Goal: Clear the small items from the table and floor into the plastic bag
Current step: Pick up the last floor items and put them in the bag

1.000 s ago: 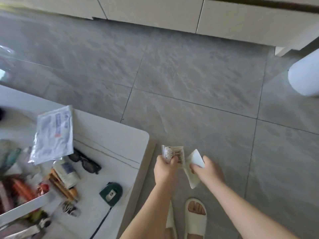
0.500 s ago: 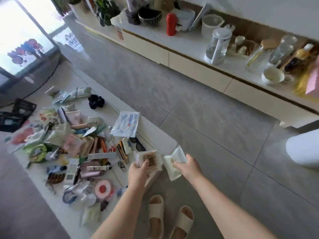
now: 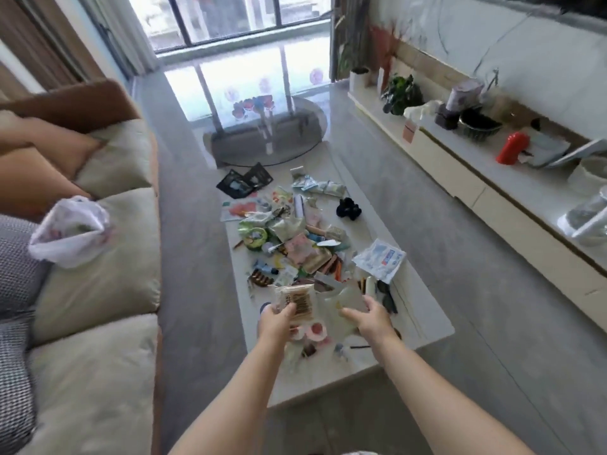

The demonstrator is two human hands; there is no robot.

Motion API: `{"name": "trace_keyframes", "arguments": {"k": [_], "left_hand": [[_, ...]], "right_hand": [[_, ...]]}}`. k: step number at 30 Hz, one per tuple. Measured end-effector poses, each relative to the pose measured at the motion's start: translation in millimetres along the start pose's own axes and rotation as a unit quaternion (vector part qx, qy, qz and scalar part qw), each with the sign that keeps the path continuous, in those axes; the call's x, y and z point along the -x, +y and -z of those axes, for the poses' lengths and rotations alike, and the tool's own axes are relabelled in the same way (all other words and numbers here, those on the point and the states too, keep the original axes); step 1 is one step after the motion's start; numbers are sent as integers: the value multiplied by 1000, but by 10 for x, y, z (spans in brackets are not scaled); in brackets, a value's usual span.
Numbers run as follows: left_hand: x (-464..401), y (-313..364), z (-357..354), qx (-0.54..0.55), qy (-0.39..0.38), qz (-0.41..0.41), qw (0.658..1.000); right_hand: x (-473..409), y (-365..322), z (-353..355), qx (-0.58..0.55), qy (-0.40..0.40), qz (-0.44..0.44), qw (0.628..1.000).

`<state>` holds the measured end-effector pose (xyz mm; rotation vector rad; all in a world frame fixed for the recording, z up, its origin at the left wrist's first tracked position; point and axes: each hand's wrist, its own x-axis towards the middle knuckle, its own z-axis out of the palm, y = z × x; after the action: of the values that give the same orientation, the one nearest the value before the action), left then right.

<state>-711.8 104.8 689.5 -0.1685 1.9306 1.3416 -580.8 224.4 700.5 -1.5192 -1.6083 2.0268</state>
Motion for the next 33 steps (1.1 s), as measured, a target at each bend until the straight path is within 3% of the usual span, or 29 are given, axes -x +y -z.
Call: {"name": "trace_keyframes", "arguments": {"k": [9,13,15,21,33], "left_hand": [[-67,29,2179,51,47,-30,997],[-9,43,2392,64,60,-32,996],[-174,154,3482,127,118,-46,984],[-279,238,3724,133,153,-62,977],[-1461,1076,4611,191,224,-37,955]], "right_hand": [[351,-293,-1959,3,-53,36,998],[343,-410,-2234,-4,-74,25,997],[468,-707,-3396,31,-134,49,989],[418,-816,-3668,45,-133,64,988],[-835,-1598,-5110,105,-200,42,973]]}}
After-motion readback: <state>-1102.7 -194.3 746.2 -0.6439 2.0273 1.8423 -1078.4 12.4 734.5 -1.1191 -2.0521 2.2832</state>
